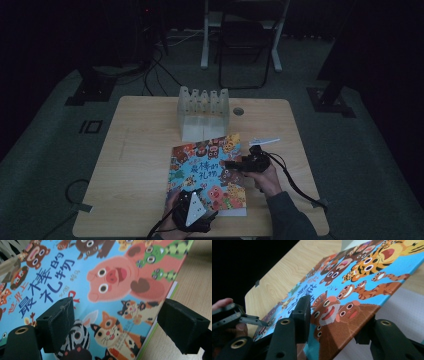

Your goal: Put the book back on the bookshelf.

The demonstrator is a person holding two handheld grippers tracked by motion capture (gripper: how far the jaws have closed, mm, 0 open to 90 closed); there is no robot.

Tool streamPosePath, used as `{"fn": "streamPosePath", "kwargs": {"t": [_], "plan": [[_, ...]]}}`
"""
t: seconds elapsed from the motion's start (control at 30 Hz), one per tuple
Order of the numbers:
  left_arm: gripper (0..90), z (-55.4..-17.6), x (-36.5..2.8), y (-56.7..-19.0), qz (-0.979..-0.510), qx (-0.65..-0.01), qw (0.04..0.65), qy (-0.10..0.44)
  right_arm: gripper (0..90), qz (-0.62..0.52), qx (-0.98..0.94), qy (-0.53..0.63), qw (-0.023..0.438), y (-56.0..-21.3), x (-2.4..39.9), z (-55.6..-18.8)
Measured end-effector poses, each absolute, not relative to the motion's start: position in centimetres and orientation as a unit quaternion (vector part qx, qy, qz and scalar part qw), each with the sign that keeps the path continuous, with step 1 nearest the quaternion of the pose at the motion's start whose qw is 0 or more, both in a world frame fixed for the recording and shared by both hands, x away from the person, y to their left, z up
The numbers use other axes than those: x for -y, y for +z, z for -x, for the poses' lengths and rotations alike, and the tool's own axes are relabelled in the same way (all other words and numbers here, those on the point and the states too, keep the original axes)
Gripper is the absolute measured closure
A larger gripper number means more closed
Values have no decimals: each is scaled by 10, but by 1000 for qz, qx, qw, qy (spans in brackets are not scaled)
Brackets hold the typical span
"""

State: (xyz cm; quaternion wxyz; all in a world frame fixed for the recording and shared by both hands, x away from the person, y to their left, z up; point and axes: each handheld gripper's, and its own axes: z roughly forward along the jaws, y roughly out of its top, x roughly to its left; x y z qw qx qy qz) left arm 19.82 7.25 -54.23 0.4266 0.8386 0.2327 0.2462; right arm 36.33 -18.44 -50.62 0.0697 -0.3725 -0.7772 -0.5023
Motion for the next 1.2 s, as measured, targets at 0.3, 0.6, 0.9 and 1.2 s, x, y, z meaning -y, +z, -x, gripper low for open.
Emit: {"fn": "streamPosePath", "kwargs": {"t": [0.3, 0.6, 0.9, 1.2], "plan": [[153, -197, -89, -539, -831, -248, 434, 243, 624, 370, 766, -521, 73, -502, 185, -363], [159, -191, -100, -532, -824, -252, 445, 245, 633, 356, 776, -517, 52, -486, 180, -360], [163, -187, -107, -530, -822, -251, 447, 246, 635, 356, 779, -514, 41, -481, 179, -357], [176, -189, -127, -518, -799, -276, 476, 244, 639, 356, 780, -514, 30, -477, 180, -354]]}}
